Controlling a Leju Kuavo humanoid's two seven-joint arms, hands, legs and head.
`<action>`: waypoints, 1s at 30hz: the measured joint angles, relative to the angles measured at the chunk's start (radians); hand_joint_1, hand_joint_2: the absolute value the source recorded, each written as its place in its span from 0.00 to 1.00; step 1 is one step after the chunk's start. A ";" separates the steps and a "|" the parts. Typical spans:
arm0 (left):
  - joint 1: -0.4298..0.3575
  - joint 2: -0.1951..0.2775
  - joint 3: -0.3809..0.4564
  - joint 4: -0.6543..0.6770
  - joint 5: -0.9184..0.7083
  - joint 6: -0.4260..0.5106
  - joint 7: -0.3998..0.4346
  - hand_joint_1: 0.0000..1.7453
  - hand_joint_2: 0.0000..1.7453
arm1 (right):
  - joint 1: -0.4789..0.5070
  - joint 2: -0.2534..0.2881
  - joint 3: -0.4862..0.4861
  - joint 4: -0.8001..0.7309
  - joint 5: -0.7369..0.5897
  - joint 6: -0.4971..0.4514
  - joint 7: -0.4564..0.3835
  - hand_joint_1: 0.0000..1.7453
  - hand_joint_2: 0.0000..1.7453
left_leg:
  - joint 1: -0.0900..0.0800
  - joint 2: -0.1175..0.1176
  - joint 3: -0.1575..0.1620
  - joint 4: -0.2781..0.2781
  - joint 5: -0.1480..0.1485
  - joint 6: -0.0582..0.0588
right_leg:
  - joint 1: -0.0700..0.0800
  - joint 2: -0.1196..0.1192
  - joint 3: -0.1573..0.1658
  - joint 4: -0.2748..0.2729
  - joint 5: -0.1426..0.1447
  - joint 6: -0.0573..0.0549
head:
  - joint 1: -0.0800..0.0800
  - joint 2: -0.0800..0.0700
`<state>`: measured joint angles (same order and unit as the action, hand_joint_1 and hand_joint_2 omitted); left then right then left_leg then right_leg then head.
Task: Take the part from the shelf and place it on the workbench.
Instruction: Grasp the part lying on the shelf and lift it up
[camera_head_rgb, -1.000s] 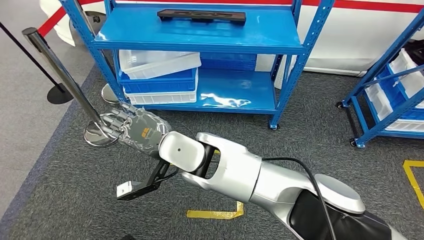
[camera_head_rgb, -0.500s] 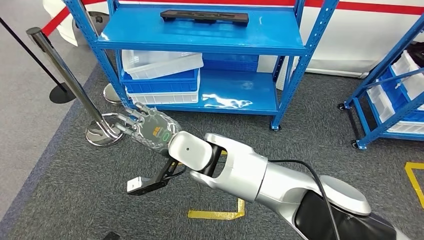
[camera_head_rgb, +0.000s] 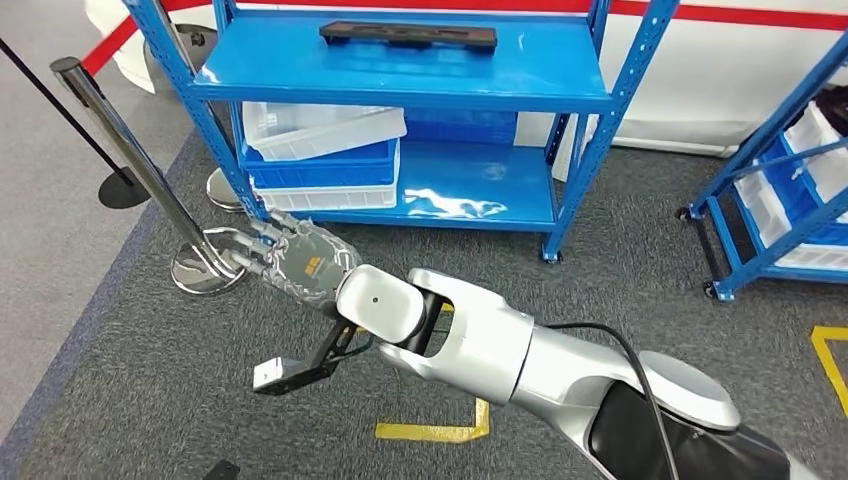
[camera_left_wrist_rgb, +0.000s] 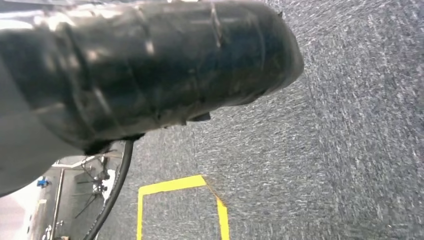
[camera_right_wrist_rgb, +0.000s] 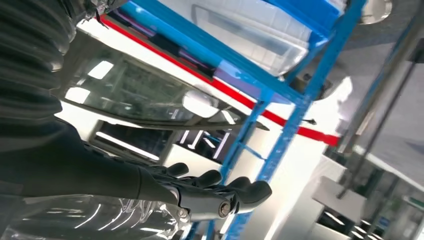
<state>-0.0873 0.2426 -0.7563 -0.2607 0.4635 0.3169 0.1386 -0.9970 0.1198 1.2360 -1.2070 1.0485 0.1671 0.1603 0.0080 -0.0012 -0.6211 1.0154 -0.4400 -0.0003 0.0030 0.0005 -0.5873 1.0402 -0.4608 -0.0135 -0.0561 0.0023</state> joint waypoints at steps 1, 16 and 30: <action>0.001 0.000 0.000 0.000 0.003 -0.001 -0.001 0.00 0.00 | 0.000 0.000 0.000 -0.001 -0.002 0.000 0.000 0.00 1.00 | 0.002 -0.001 0.005 -0.002 -0.003 0.006 | 0.000 0.000 0.002 0.003 -0.001 0.006 | 0.000 0.000; 0.004 0.000 0.004 0.005 0.027 -0.014 -0.004 0.00 0.00 | 0.009 -0.010 0.000 -0.004 -0.008 0.018 0.029 0.00 1.00 | 0.001 -0.012 0.172 -0.004 -0.128 0.004 | 0.012 0.005 -0.118 0.001 0.107 -0.017 | 0.004 0.000; 0.016 0.003 0.009 0.014 0.030 -0.012 -0.013 0.00 0.00 | 0.016 -0.002 -0.005 0.012 -0.076 0.009 0.101 0.00 0.00 | 0.004 -0.004 -0.135 0.021 0.121 -0.006 | -0.003 0.016 0.151 -0.011 -0.122 -0.005 | -0.002 0.000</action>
<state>-0.0711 0.2455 -0.7471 -0.2466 0.4934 0.3045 0.1257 -0.9810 0.1178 1.2311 -1.1954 0.9720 0.1764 0.2612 0.0117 -0.0057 -0.7556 1.0361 -0.3193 -0.0062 0.0001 0.0167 -0.4359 1.0293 -0.5825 -0.0184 -0.0582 0.0023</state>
